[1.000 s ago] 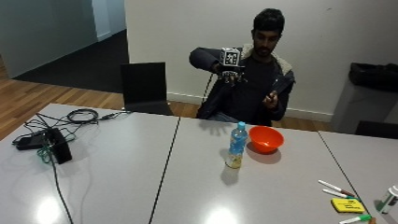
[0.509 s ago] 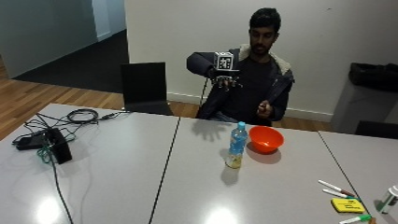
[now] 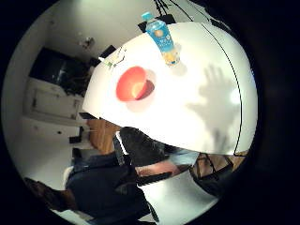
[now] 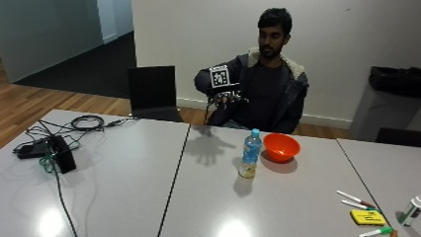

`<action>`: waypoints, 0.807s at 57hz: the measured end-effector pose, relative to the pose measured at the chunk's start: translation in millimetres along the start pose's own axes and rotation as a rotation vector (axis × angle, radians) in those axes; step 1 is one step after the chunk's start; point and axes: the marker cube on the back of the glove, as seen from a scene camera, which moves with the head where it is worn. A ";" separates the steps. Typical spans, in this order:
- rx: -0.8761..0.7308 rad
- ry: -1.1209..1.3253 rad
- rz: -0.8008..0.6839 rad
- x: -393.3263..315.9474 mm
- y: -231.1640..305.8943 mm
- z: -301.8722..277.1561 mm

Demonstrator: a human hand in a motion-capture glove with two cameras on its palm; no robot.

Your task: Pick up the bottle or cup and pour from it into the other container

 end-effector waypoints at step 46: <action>-0.029 -0.972 -0.055 -10.4 -183.6 174.7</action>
